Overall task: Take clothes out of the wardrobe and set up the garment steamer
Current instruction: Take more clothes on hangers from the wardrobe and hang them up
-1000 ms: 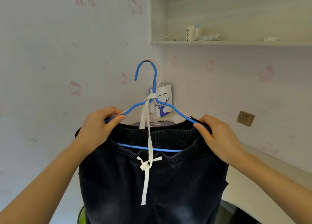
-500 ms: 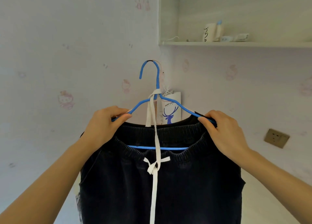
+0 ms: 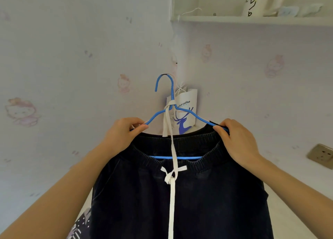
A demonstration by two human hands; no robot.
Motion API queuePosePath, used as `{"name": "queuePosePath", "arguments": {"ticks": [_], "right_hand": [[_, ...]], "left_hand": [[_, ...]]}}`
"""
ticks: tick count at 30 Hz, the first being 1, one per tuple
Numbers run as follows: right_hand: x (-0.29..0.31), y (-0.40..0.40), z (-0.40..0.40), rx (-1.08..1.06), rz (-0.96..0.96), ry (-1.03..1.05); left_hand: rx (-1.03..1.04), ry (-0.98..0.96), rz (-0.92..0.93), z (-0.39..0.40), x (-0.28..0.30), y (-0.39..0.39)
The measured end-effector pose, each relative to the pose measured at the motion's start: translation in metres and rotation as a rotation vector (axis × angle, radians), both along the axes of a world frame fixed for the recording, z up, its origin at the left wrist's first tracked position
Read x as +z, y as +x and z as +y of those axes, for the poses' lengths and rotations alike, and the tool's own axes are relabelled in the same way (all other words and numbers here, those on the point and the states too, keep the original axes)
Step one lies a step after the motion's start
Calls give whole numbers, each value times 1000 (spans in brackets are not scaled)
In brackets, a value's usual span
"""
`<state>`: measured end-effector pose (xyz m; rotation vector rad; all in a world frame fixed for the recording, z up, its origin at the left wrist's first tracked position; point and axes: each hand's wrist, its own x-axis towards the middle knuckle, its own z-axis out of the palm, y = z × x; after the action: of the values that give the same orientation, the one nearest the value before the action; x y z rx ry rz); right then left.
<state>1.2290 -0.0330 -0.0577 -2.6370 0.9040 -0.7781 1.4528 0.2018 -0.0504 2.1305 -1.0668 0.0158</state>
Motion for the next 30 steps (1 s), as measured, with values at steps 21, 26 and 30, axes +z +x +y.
{"name": "queuePosePath", "arguments": {"ticks": [21,26,30], "right_hand": [[-139,85,-83,39,238,222],[-160,105,-98,54,246,280],[-162,133,-119,58,222,292]], "left_hand": [[32,337,631,-27,-165,96],[150,289,528,-47,-184,106],[232,247,413,-71,-181,128]]}}
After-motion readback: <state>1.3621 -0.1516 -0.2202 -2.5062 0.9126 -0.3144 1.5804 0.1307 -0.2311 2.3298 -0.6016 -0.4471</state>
